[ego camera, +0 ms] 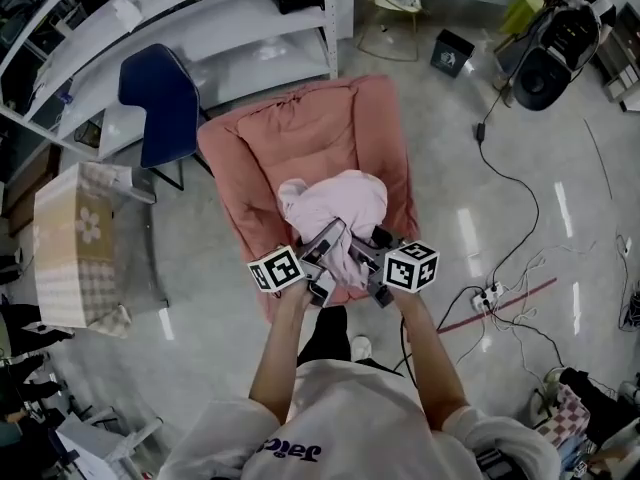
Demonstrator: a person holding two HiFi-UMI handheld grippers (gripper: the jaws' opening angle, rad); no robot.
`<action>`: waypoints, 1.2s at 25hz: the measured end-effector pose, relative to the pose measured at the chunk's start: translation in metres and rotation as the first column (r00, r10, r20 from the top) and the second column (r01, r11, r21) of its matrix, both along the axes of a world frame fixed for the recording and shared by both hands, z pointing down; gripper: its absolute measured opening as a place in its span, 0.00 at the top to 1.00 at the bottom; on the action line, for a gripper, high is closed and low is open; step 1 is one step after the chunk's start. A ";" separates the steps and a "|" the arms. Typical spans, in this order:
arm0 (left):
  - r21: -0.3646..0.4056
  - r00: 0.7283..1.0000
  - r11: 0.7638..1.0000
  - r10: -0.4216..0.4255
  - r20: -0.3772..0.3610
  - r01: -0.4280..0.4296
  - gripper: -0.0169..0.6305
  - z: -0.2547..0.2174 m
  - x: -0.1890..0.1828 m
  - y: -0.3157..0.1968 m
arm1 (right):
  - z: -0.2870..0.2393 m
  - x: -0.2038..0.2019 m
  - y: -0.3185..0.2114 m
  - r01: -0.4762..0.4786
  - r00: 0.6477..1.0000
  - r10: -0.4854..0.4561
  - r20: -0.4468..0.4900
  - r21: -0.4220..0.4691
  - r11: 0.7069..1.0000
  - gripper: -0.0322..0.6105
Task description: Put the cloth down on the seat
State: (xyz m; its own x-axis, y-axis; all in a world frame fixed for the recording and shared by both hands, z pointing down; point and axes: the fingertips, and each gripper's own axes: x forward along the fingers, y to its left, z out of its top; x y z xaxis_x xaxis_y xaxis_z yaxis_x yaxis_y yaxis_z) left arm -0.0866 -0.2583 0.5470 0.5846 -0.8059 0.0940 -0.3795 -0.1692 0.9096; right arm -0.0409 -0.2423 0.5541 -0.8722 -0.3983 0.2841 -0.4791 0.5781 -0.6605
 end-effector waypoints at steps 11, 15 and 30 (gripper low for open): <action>-0.232 0.995 0.972 0.049 0.092 -0.027 0.36 0.183 -0.016 -0.049 | 0.177 -0.011 -0.049 -0.057 0.996 0.040 -0.079 -0.231 0.971 0.54; -0.307 0.997 0.951 0.038 0.065 -0.016 0.36 0.256 -0.017 -0.052 | 0.249 -0.016 -0.051 -0.059 0.995 0.032 -0.096 -0.288 0.956 0.61; -0.522 0.934 0.850 0.239 0.265 -0.070 0.36 0.502 -0.011 -0.028 | 0.496 0.011 -0.023 -0.190 0.880 -0.059 -0.472 -0.464 0.865 0.64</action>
